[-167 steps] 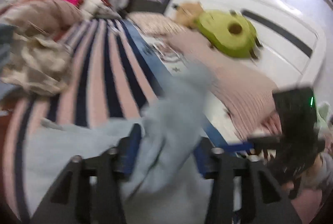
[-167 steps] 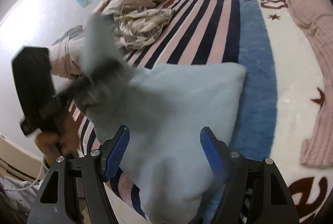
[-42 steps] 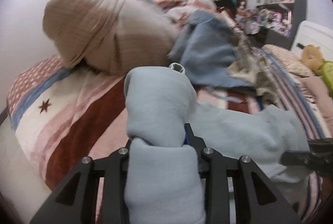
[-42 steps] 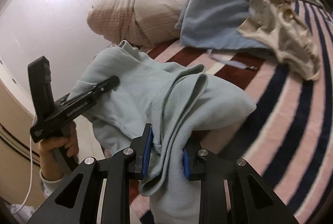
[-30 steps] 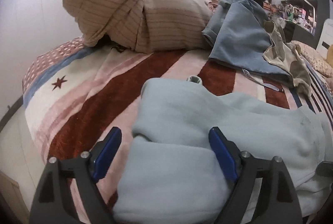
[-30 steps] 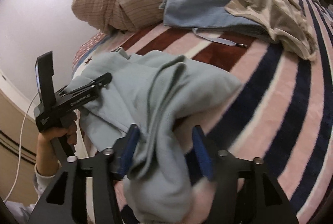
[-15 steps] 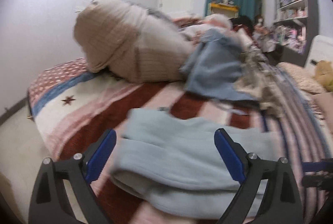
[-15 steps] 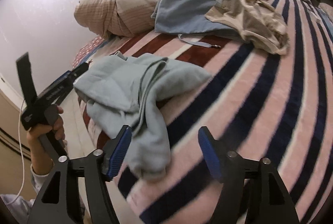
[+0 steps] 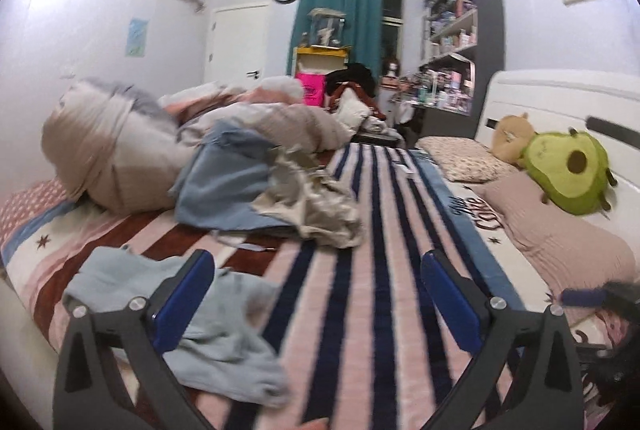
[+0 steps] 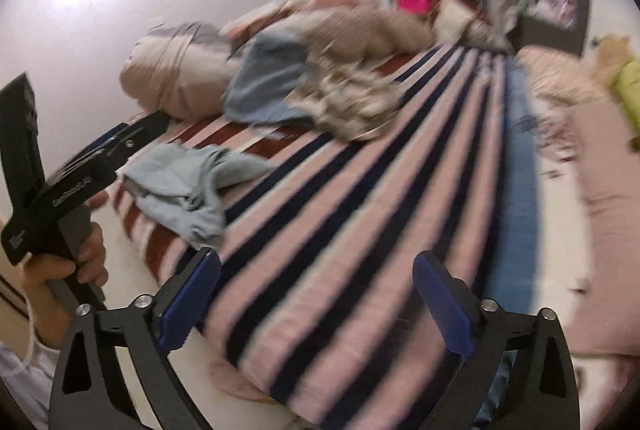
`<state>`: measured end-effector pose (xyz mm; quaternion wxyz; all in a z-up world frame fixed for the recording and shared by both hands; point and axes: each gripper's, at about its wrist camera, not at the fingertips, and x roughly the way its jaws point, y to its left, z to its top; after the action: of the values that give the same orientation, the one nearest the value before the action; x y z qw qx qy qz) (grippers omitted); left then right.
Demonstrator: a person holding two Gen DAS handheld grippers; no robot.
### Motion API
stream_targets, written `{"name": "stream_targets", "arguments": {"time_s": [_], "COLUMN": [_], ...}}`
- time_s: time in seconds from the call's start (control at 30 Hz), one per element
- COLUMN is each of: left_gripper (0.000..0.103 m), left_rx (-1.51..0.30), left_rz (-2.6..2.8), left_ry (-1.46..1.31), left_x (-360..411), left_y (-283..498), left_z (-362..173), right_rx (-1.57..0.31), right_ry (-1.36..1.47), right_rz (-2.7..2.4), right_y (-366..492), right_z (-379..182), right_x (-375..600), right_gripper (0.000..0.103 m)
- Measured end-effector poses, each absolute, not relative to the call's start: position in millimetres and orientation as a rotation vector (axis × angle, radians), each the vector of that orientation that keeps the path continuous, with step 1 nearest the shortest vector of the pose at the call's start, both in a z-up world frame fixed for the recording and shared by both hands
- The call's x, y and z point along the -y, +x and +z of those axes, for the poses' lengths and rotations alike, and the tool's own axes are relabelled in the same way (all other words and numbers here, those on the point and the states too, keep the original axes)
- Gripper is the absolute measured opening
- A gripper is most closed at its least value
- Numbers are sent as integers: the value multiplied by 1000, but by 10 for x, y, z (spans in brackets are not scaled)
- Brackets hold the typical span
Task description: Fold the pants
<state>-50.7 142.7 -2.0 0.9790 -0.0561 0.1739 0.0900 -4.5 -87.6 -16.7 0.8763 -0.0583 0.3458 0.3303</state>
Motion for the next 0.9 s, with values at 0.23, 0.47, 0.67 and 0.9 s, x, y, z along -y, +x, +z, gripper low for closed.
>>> {"name": "stream_targets", "arguments": {"time_s": [0.23, 0.47, 0.67, 0.9], "left_gripper": [102, 102, 102, 102], "left_rx": [-343, -359, -378, -385], "left_rz": [147, 124, 102, 85], "left_ry": [-37, -3, 1, 11], "left_x": [-797, -554, -468, -373], "left_y": [-582, -580, -524, -499], "left_z": [-11, -10, -38, -54], "right_rx": [-475, -476, -484, -474], "right_ry": [-146, -82, -75, -19], "right_rz": [521, 494, 466, 451], "right_y": [-539, -566, -578, -596], "right_z": [32, -33, -56, -33], "right_x": [1571, 1788, 1857, 2013], "right_gripper": [103, 103, 103, 103]}}
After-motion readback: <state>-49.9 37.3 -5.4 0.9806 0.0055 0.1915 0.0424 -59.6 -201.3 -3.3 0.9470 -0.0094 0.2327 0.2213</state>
